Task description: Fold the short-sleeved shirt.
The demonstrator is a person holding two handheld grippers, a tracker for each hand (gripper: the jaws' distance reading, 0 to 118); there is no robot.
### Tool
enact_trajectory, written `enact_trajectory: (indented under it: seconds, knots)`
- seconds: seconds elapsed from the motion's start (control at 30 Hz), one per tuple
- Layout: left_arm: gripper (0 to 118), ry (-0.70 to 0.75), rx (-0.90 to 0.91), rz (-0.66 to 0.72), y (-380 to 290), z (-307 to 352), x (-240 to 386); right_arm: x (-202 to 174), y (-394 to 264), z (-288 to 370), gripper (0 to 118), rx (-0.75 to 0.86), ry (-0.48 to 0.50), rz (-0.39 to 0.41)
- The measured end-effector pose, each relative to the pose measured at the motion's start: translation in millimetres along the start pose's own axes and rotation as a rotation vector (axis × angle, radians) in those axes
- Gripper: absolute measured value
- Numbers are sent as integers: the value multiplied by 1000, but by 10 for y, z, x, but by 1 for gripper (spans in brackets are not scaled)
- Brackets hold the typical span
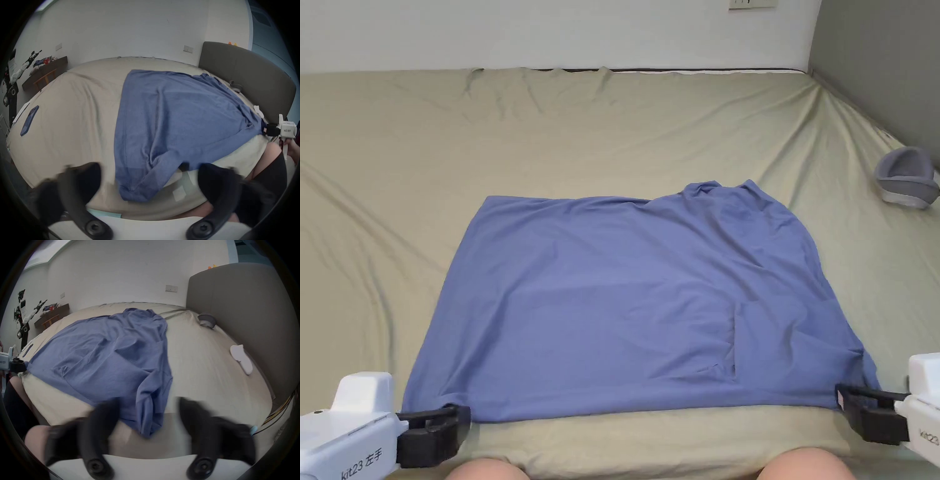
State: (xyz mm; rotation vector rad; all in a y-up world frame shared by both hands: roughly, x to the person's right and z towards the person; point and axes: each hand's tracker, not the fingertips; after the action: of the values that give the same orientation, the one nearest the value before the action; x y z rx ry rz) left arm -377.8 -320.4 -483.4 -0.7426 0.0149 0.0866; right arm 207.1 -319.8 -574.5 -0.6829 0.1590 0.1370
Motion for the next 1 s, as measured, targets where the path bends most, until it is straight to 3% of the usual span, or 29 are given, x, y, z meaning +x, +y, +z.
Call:
enact_trajectory:
  seconds: [0.1,0.2,0.23,0.27,0.3,0.33,0.37,0.4,0.43,0.47,0.5,0.53,0.63,0.73,0.77,0.87,0.9,0.93,0.97,1.0]
  knots:
    - [115,52,148,-13,216,360,93,56,243,346,114,145,51,-81]
    - [100,75,311,-31,414,815,185,-102,527,773,111,289,-27,-40]
    - [100,64,359,-28,457,951,210,-144,584,883,111,328,-16,-34]
    - [72,68,406,-30,494,1082,244,-231,640,1005,100,376,9,-32]
    - [44,85,457,-21,509,1184,287,-290,664,1093,81,416,20,-45]
    - [12,110,495,-11,495,1275,355,-340,666,1143,52,458,10,-72]
    - [0,99,536,-7,490,1326,386,-400,669,1174,5,482,-3,-89]
    - [0,88,546,-36,492,1349,401,-469,664,1179,0,467,-34,-92]
    - [0,63,551,-62,490,1352,407,-506,699,1204,0,549,-47,30]
    - [0,64,555,-74,460,1335,449,-518,703,1210,0,514,24,27]
    - [0,86,551,-71,434,1312,479,-525,667,1206,0,441,50,-37]
    - [0,96,544,-67,420,1296,486,-625,674,1262,0,540,9,26]
    - [0,96,498,-34,369,1184,422,-649,642,1210,0,431,51,-4]
    - [0,123,434,-68,250,1009,328,-657,618,1177,0,447,32,17]
    - [0,123,412,-65,211,964,291,-655,611,1168,0,403,60,-22]
    - [0,111,265,-80,96,729,164,-624,598,1082,0,414,54,8]
    - [6,83,221,-69,46,655,113,-626,593,1069,0,408,63,10]
    - [29,85,210,-54,-9,598,74,-633,587,1066,0,403,68,9]
    - [77,84,188,-55,-66,514,52,-641,583,1054,0,396,75,11]
    - [105,97,119,-78,-97,396,70,-652,578,1039,0,388,81,16]
